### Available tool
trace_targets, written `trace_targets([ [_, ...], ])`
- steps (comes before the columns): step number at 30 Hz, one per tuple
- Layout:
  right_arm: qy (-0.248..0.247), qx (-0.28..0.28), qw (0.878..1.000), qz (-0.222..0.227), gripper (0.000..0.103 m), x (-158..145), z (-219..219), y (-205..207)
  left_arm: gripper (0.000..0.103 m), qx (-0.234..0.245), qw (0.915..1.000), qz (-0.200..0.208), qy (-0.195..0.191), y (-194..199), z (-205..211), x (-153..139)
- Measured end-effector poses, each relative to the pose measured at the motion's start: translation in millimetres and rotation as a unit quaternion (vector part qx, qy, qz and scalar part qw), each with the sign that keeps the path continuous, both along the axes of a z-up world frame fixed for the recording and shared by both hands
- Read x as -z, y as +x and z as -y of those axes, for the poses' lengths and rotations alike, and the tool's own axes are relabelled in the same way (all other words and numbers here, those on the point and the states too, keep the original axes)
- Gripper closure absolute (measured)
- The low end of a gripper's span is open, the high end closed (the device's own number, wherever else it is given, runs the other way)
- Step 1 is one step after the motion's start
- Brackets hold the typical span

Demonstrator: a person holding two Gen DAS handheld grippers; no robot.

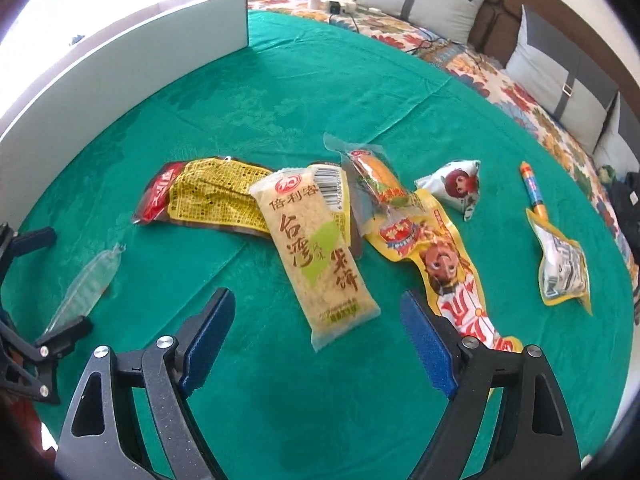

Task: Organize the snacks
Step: 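Lift the clear tube with the left tool while the right tool grasps the yellow rice cracker bar, then hold the clear tube and the rice cracker bar raised in both tools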

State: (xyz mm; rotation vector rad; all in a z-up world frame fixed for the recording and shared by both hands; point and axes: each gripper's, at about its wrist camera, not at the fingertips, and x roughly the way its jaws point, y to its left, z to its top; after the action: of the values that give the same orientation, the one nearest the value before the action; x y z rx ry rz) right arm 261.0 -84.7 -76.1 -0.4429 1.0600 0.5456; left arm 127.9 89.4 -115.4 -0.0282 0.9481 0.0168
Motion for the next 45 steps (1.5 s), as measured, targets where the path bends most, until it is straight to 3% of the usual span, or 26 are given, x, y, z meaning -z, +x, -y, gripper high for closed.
trace_targets([
  [1, -0.003, 0.005, 1.0, -0.01, 0.043, 2, -1, 6, 0.0, 0.0, 1.0, 0.0, 0.0, 0, 0, 0],
  [2, -0.005, 0.01, 1.0, -0.025, 0.061, 5, -1, 11, 0.0, 0.0, 1.0, 0.0, 0.0, 0, 0, 0],
  [4, 0.0, 0.013, 0.999, -0.034, 0.059, 6, 2, 12, 0.0, 0.001, 1.0, 0.0, -0.001, 0, 1, 0],
  [6, 0.005, 0.019, 0.999, -0.042, 0.068, 4, 7, 9, 0.0, 0.001, 1.0, 0.0, 0.0, 0, 1, -1],
  [12, 0.046, 0.097, 0.99, -0.095, 0.069, 0, 53, -25, 0.0, 0.001, 1.0, 0.0, -0.001, 0, 0, 0],
  [16, 0.069, 0.2, 0.969, -0.129, 0.069, -7, 107, -63, 0.0, 0.001, 1.0, 0.0, -0.001, 0, 0, 0],
  [18, 0.068, 0.232, 0.963, -0.122, 0.07, -14, 130, -84, 0.0, 0.001, 1.0, 0.0, -0.001, 0, 1, 0],
  [21, 0.056, 0.246, 0.963, -0.091, 0.07, -23, 147, -111, 0.0, 0.001, 1.0, 0.0, -0.001, 0, 1, 0],
  [23, 0.069, 0.233, 0.967, -0.08, 0.062, -24, 145, -124, 0.0, 0.001, 1.0, 0.0, -0.001, 0, 0, 0],
  [24, 0.082, 0.224, 0.968, -0.08, 0.045, -21, 143, -130, 0.0, 0.001, 1.0, 0.001, -0.001, -1, 0, 0],
  [26, 0.09, 0.208, 0.972, -0.06, 0.031, -19, 135, -138, 0.0, 0.001, 1.0, 0.001, -0.001, -1, 1, 0],
  [32, 0.021, 0.166, 0.986, 0.007, 0.032, 2, 122, -142, 0.0, 0.002, 1.0, 0.002, -0.001, -1, 1, -1],
  [41, 0.076, 0.159, 0.983, 0.052, 0.009, 11, 146, -141, 0.0, 0.002, 1.0, 0.002, -0.001, -1, 1, -1],
  [45, 0.084, 0.157, 0.982, 0.067, 0.008, 14, 147, -141, 0.0, 0.002, 1.0, 0.002, -0.001, 0, 1, -1],
])
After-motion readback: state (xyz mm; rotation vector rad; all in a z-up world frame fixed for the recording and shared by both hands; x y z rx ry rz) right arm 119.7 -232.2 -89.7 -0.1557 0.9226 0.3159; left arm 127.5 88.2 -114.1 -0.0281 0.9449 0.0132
